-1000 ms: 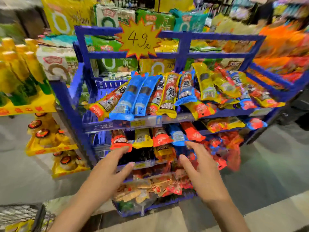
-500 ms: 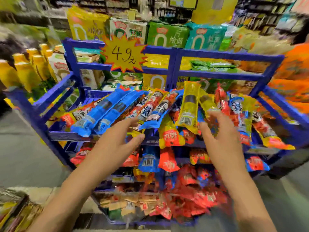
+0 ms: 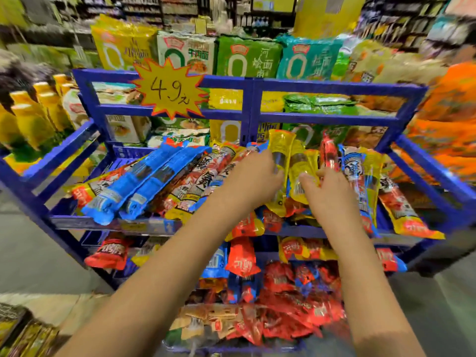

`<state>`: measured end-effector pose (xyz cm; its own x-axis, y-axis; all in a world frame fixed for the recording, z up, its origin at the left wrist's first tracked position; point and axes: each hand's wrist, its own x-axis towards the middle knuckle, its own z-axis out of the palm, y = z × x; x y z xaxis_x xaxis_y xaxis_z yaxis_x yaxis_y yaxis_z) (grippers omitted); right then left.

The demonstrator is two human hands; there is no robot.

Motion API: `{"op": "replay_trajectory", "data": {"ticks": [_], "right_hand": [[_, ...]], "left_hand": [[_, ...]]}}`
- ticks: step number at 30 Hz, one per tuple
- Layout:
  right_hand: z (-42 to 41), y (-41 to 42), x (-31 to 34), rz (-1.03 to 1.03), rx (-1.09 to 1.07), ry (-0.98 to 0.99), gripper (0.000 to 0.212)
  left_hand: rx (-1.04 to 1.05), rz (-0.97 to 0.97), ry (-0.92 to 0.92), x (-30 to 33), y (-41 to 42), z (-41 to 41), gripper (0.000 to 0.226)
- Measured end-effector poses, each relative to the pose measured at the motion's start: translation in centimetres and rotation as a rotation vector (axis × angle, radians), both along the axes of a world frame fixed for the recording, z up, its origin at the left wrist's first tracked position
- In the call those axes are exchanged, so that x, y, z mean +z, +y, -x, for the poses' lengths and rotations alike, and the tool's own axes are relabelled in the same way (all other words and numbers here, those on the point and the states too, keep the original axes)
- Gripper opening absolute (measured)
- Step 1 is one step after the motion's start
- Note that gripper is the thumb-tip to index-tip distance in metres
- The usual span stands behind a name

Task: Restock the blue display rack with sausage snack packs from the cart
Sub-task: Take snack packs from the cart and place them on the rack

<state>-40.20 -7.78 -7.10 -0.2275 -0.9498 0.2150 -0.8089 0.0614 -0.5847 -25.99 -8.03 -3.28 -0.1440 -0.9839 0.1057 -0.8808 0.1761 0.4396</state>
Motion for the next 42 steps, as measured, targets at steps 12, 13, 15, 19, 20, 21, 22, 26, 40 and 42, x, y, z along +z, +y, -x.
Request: {"op": "replay_trajectory", "data": {"ticks": [12,13,15,19,20,21,22,26,40,42], "right_hand": [[-0.3,-1.0,2.2,-0.165,0.031,-0.367,0.036],[-0.1,-0.9,2.3,-0.150,0.036,-0.378,0.034],[0.3,-0.4,2.4,-0.101,0.038,-0.424,0.028],[0.9,2.1,3.2,0.021,0.080,-0.543,0.024],[0.8,2.8,3.4,0.047,0.108,-0.569,0.022],[0.5,3.6,3.6,0.066,0.146,-0.594,0.019],[0.1,4.3,3.8,0.080,0.193,-0.622,0.017],[-3.9,6.5,4.2,0.063,0.428,-0.729,0.013],[-32.5,22.0,-1.8,-0.475,1.179,-0.735,0.036],[-36.6,25.4,-3.8,-0.565,1.218,-0.719,0.035]], "left_hand": [[0.142,-0.089,0.317,-1.4,-1.7,1.5,0.035],[0.142,-0.069,0.357,-1.1,-1.5,1.5,0.035],[0.139,-0.027,0.439,-0.2,-0.9,1.4,0.032],[0.112,0.080,0.569,2.0,1.1,0.2,0.027],[0.116,0.101,0.610,2.3,1.9,-0.6,0.023],[0.122,0.117,0.663,2.7,2.7,-1.5,0.016],[0.124,0.130,0.728,2.9,3.8,-2.6,0.012],[0.234,0.198,0.852,2.3,8.9,-8.6,0.036],[1.166,0.304,0.934,-9.7,42.7,-32.6,0.059],[1.256,0.281,0.886,-11.5,47.9,-34.6,0.051]]}}
